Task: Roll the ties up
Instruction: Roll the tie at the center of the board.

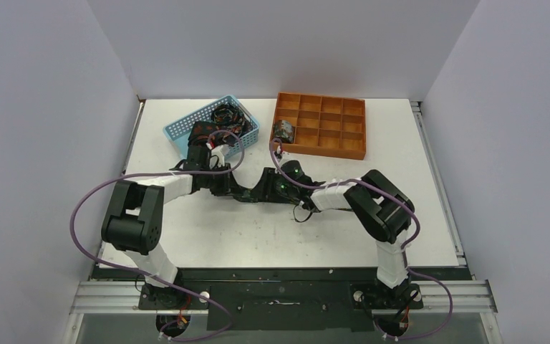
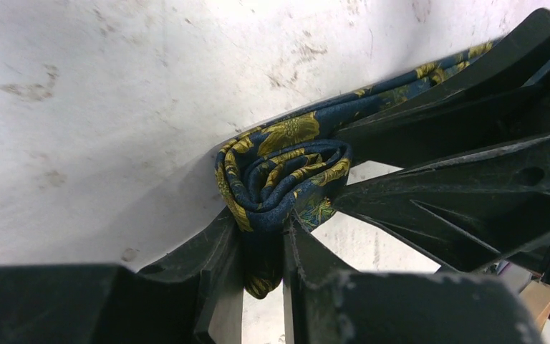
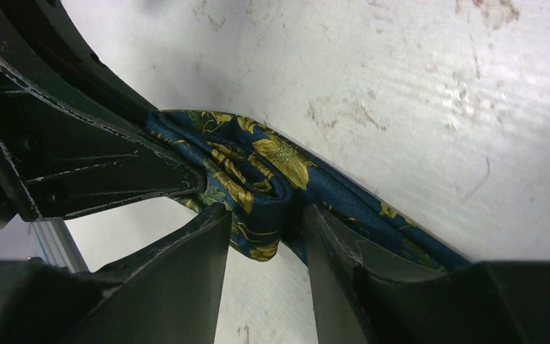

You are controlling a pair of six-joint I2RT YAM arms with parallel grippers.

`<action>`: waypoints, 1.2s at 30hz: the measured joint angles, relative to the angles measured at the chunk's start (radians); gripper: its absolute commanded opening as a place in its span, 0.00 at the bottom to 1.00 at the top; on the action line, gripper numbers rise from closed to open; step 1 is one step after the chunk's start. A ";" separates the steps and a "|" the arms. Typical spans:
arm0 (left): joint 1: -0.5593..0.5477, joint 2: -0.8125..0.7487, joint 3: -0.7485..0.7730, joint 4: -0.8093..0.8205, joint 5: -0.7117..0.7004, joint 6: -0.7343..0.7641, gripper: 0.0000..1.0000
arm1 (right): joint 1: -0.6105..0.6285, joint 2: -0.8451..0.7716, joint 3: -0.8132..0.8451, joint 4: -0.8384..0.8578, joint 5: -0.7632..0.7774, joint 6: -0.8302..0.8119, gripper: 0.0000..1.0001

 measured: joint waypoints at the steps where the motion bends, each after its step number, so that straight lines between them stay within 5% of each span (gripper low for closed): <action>1: -0.008 -0.008 -0.006 -0.003 -0.004 -0.002 0.00 | 0.005 -0.014 -0.008 -0.012 0.013 -0.003 0.47; 15: -0.149 -0.149 -0.048 -0.174 -0.169 -0.103 0.00 | 0.039 -0.410 -0.192 -0.284 0.335 -0.129 0.37; 26: -0.179 -0.272 -0.105 -0.286 -0.275 -0.227 0.00 | 0.038 -0.382 -0.328 -0.271 0.538 -0.151 0.33; 36: -0.211 -0.348 -0.105 -0.386 -0.389 -0.242 0.00 | 0.158 -0.552 -0.534 -0.202 0.620 -0.005 0.32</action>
